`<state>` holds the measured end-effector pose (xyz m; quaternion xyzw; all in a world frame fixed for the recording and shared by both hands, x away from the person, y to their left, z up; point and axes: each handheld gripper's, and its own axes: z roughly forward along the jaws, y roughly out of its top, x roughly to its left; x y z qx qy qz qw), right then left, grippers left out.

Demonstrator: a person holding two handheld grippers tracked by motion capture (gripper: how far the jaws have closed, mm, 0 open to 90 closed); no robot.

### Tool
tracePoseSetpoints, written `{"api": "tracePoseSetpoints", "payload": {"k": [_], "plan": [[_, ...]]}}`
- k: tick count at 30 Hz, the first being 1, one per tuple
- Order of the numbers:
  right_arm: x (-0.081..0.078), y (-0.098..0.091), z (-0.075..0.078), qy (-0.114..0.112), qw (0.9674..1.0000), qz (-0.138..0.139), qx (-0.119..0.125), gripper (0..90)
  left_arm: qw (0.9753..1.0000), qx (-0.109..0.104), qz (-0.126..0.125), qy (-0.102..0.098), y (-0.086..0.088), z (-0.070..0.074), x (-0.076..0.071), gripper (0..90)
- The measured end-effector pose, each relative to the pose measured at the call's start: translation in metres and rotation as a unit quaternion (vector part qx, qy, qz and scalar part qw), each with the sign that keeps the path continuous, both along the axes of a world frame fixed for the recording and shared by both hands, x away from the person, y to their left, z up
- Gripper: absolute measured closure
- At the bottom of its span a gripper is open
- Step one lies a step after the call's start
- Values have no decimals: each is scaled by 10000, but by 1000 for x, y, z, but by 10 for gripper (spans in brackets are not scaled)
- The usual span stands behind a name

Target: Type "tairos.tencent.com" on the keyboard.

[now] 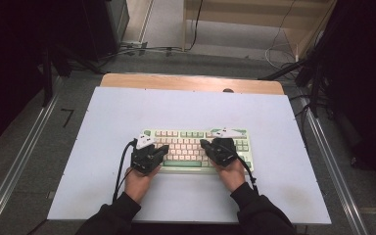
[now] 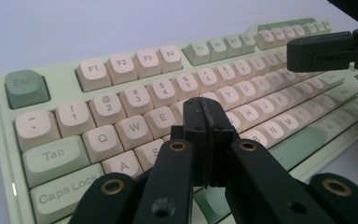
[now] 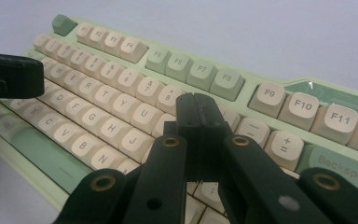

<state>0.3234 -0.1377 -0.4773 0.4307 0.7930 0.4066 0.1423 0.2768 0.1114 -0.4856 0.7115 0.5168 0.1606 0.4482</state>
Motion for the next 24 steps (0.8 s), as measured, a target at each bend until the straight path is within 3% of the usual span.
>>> {"api": "tracePoseSetpoints", "payload": {"k": [24], "plan": [[3, 6, -7, 9, 9999, -7, -169, 876, 10000, 15, 63, 1, 2, -2, 2, 900]]}}
